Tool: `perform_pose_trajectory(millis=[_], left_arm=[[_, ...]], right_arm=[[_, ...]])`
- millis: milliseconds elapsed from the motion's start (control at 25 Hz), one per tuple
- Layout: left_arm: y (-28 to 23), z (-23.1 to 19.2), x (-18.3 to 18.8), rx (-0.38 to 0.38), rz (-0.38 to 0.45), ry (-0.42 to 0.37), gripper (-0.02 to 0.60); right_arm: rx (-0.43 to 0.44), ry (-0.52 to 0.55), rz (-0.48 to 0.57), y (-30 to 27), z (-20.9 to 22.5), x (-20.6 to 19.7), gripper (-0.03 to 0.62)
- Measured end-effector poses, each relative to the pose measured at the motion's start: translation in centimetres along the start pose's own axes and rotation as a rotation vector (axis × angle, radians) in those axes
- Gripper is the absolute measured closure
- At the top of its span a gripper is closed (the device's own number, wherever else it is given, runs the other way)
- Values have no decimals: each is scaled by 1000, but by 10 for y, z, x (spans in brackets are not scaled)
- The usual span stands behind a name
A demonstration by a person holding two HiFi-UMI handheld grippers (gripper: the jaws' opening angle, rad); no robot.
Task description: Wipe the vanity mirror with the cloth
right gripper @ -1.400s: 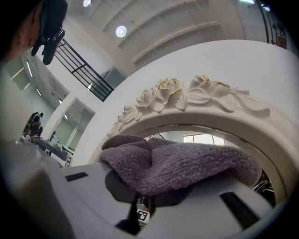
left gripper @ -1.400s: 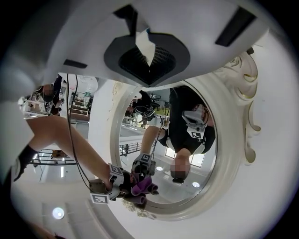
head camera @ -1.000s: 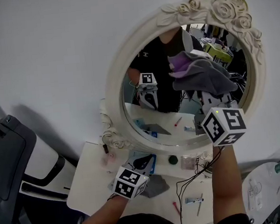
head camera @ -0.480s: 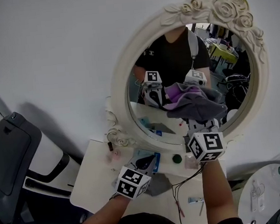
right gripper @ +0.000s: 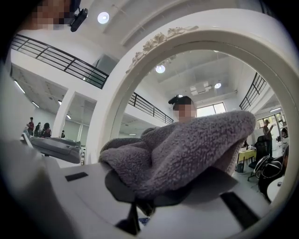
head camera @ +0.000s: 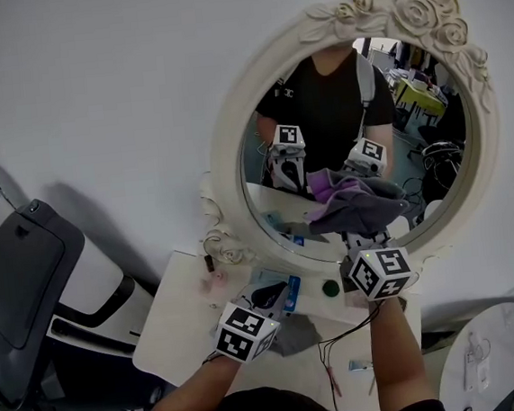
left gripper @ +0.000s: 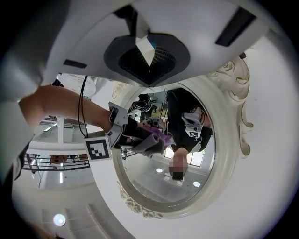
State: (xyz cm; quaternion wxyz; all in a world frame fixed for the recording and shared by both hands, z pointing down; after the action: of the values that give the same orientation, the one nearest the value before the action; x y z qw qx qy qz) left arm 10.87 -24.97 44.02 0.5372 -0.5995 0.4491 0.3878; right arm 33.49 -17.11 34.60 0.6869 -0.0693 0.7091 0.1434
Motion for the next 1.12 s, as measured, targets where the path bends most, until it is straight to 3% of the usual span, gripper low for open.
perform_pose_trajectory(millis=[400,760,880,960,1120], left_arm=[[4,3,-1,16,-9,-10,581],[10,6,-2,33,-13,-15,581],[14,4,-1,45,-5,-16,581],[19,2,-2,55,0,-14,581],[27,-3,-2,71,17,-7,581]], right_arm=[[21,-73,-183,3,1,-63,565],[43,-105,-440,3,4,-144,566],[45,-133,-569,2,7,-169,566],[30,-144,-624,3,7,-182,566],[-39,-86,-638,1,2,-184,565]])
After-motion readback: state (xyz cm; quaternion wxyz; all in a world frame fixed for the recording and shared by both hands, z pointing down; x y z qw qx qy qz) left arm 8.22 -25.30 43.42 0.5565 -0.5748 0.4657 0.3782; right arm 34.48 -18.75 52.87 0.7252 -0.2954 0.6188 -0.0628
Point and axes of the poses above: the fingertips, and each gripper's own axes: y backward along the fingers, z to its right, x out of its top, the point moved 10 cm from there along y, backward along the fingers, and after that the axes turned 3 degrees about -x, right-handed, at the moved point
